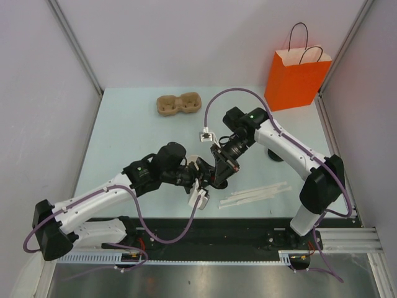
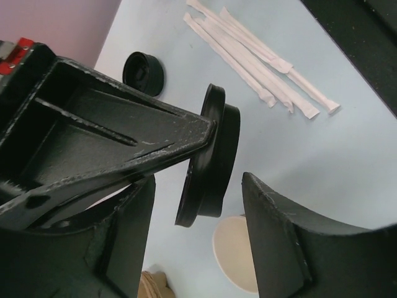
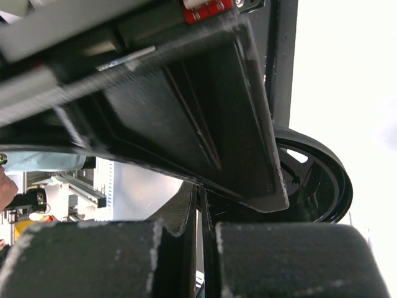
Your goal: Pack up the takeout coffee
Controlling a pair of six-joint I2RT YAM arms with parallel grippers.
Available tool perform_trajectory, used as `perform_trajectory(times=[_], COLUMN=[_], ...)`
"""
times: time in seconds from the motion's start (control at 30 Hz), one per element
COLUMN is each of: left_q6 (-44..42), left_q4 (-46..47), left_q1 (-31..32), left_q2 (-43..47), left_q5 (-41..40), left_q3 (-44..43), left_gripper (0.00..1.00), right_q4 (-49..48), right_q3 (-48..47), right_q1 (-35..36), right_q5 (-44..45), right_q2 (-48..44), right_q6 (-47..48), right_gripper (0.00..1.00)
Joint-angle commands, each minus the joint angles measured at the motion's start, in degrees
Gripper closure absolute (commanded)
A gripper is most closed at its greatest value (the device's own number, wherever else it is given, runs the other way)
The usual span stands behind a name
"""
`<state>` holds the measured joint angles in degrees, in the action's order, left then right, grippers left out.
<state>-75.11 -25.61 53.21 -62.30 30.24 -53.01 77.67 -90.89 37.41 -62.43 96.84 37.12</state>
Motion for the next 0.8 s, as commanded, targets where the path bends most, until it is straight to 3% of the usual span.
perform_trajectory(times=[0.0, 0.03, 0.3, 0.33, 0.47, 0.5, 0.57, 0.77], left_q6=[0.83, 1.19, 8.56, 9.97, 21.98, 24.29, 32.78, 55.57], left_q4=[-0.23, -0.41, -2.95, -3.74, -10.06, -11.21, -13.32, -13.34], left_q1=[1.46, 1.63, 2.07, 2.07, 1.46, 1.02, -1.96, -14.35], left_q2=[-0.80, -0.89, -2.29, -2.64, -4.75, -5.89, -7.12, -12.84], left_q5=[-0.88, -1.32, -2.55, -2.12, -0.28, 1.30, 6.92, 23.18], left_q3=[-3.23, -3.58, -7.45, -9.19, -14.91, -16.23, -19.75, -26.09], left_gripper=[0.40, 0.48, 0.80, 0.81, 0.85, 0.85, 0.85, 0.84], right_q4=[9.08, 9.08, 9.08, 9.08, 9.08, 9.08, 9.08, 1.98], right_q3=[-2.36, -2.45, -5.78, -6.83, -14.20, -15.44, -18.34, -16.35], right_q1=[0.65, 0.82, 0.57, 0.04, -7.33, -11.00, -14.54, -20.09], right_q5=[-1.46, -1.55, 0.82, 2.48, 3.98, 4.25, 4.51, 8.02], right_q2=[-2.35, -2.44, -2.27, -2.18, -2.18, -2.09, -1.74, -5.77], right_q6=[-0.21, -0.21, -0.73, -1.09, -0.91, -0.83, -0.91, -5.11], right_gripper=[1.00, 1.00, 0.97, 0.93, 0.49, 0.43, 0.31, 0.11])
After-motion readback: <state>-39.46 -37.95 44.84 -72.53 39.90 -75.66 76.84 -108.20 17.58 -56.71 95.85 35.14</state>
